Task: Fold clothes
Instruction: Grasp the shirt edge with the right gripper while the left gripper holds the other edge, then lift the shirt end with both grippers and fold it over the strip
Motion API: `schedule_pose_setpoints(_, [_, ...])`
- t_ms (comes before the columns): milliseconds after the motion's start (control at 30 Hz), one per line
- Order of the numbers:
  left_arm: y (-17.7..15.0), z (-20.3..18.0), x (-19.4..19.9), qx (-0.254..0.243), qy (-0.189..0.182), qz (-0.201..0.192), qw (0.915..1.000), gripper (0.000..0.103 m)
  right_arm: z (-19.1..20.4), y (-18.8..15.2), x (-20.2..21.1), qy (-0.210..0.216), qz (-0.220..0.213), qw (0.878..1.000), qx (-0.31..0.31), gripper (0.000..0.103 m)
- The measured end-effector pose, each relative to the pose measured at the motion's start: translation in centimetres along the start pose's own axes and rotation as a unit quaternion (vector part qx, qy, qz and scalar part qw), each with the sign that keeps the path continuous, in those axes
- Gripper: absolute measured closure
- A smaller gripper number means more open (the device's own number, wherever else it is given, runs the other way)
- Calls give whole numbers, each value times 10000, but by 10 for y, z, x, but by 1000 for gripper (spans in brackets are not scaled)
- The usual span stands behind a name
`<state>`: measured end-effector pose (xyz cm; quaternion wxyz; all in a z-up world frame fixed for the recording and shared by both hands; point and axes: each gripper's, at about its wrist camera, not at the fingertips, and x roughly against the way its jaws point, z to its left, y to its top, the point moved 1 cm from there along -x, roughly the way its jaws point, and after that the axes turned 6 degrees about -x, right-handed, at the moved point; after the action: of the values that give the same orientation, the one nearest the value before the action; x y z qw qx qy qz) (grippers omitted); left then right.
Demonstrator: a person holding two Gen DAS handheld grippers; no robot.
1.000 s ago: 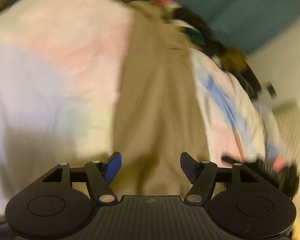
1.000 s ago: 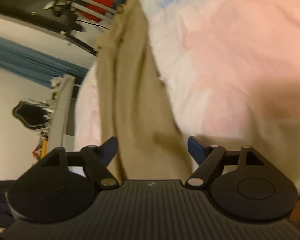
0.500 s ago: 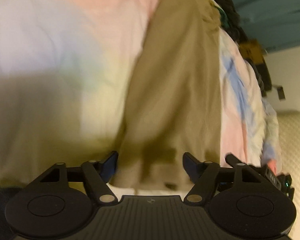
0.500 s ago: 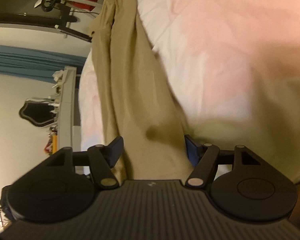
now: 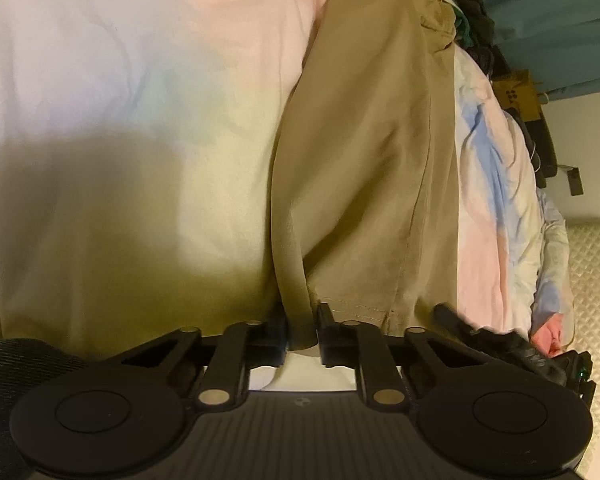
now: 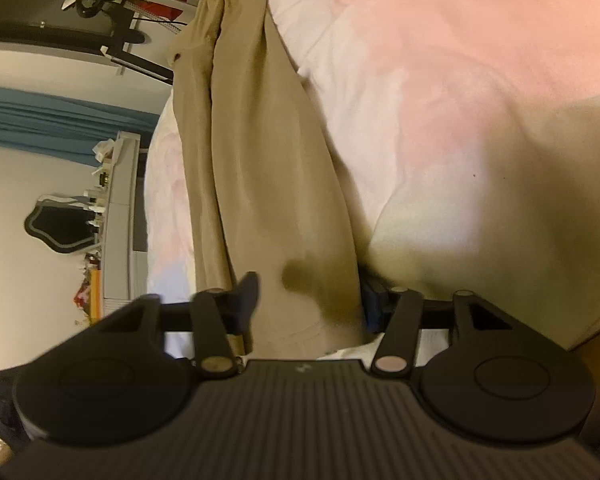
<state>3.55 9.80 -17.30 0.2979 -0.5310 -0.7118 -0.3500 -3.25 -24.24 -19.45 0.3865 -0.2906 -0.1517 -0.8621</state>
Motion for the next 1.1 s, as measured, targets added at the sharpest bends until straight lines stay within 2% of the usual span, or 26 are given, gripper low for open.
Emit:
schedule_pose_setpoints(67, [2,-6,-1,-6,-47,-118,9999,91,0,0,1,-31,-61,10000,33,88])
schedule_pose_setpoints(167, [1,-10,12,-25,-184,-338,9993,93,4,0,12,68,-351,9992,158,94])
schedule_pose_setpoints(367, [-2,-19,38,-64,-458,-775,9959,95,15,-2,40,520,-690,9957,338,95])
schedule_pose_setpoints(533, [-4,-26,60,-96,-685,-1139,9911,96,37,0,61,721,-931,9915,554,95])
schedule_pose_setpoints(800, [-16,-64,104,-286,-1167,-1846,9754,97,76,-4,110,1078,-1377,9788,1062,95])
schedule_pose_setpoints(933, [-41,-69,119,-295,-1263,-2025,9707,97,67,-21,129,1190,-1462,9744,1227,95])
schedule_pose_setpoints(1100, [-99,-51,138,-196,-1359,-2080,9684,97,39,-52,152,1295,-1559,9721,1184,95])
